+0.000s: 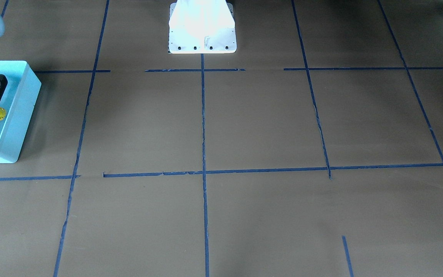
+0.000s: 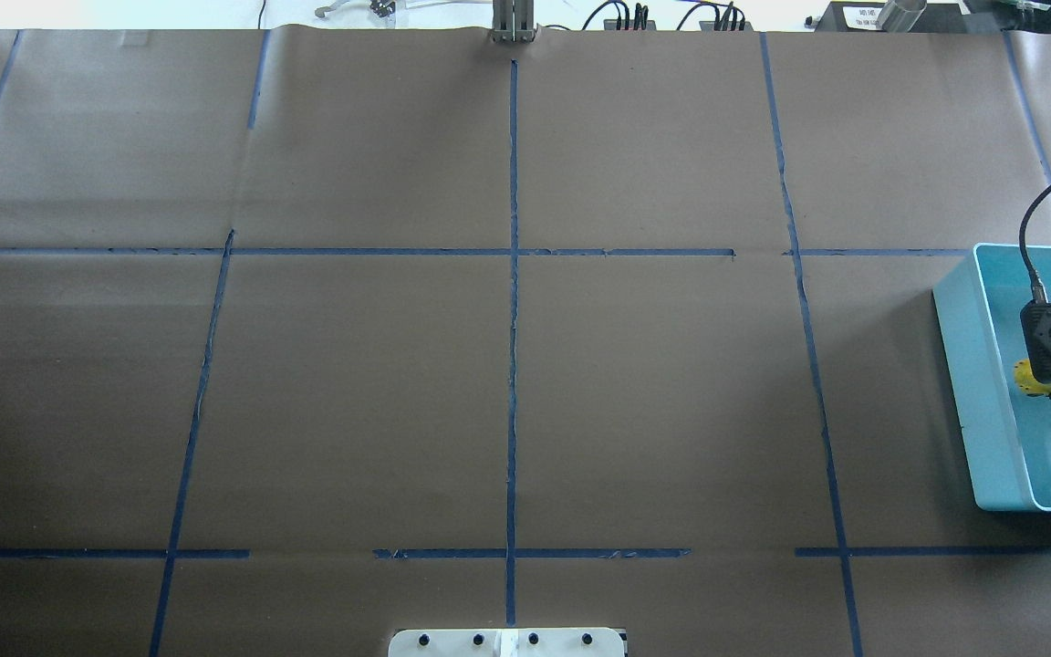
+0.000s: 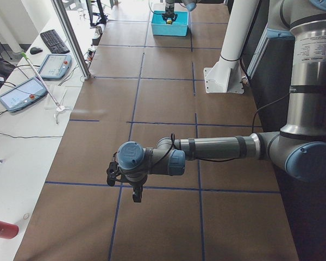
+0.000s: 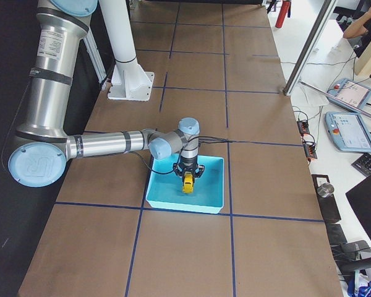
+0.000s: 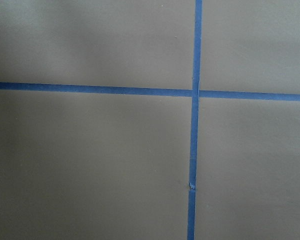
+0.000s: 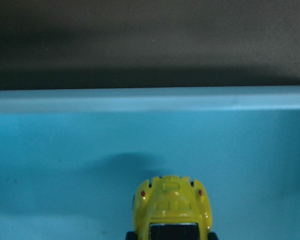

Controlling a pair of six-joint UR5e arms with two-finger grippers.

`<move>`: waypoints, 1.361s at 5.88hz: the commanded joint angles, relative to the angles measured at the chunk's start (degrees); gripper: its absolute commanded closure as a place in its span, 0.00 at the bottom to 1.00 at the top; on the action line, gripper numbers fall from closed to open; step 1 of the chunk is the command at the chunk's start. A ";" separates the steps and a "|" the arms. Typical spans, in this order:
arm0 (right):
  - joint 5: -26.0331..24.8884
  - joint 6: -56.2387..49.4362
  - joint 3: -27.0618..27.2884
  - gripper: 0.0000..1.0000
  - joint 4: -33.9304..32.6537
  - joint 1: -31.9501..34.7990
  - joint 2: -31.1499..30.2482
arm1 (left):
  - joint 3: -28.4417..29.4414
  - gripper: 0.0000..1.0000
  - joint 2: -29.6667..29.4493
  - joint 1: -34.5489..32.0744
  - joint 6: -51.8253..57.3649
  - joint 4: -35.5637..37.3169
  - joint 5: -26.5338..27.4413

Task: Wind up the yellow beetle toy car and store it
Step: 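Open the right gripper and withdraw it from the bin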

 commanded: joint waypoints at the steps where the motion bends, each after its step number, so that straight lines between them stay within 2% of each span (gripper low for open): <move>1: 0.02 0.46 -0.33 0.79 0.02 -0.30 0.42 | 0.00 0.00 0.00 -0.08 -0.06 0.00 0.00; 2: 0.02 0.55 -0.33 0.63 0.02 -0.39 0.33 | 0.00 0.00 0.00 -0.08 0.02 0.00 0.00; 3: 0.19 0.73 -0.33 0.36 0.02 -0.39 0.42 | 0.00 0.00 0.00 0.01 -0.06 0.00 0.00; 4: 0.63 0.64 0.54 0.00 0.02 -0.22 0.33 | 0.00 0.00 0.00 -0.08 0.02 0.00 0.00; 5: 1.15 0.64 2.11 0.00 -0.06 0.05 0.07 | 0.00 0.00 0.00 0.01 0.02 0.00 0.00; 6: 4.55 0.64 5.35 0.00 -0.85 3.44 -0.45 | 0.00 0.00 0.00 0.01 0.02 0.00 0.00; 7: 9.55 0.64 5.64 0.00 -2.33 10.26 -1.42 | 0.00 0.00 0.00 -0.08 0.02 0.00 0.00; 8: 12.99 0.55 6.08 0.00 -7.57 18.16 -1.43 | 0.00 0.00 0.00 -0.08 0.02 0.00 0.00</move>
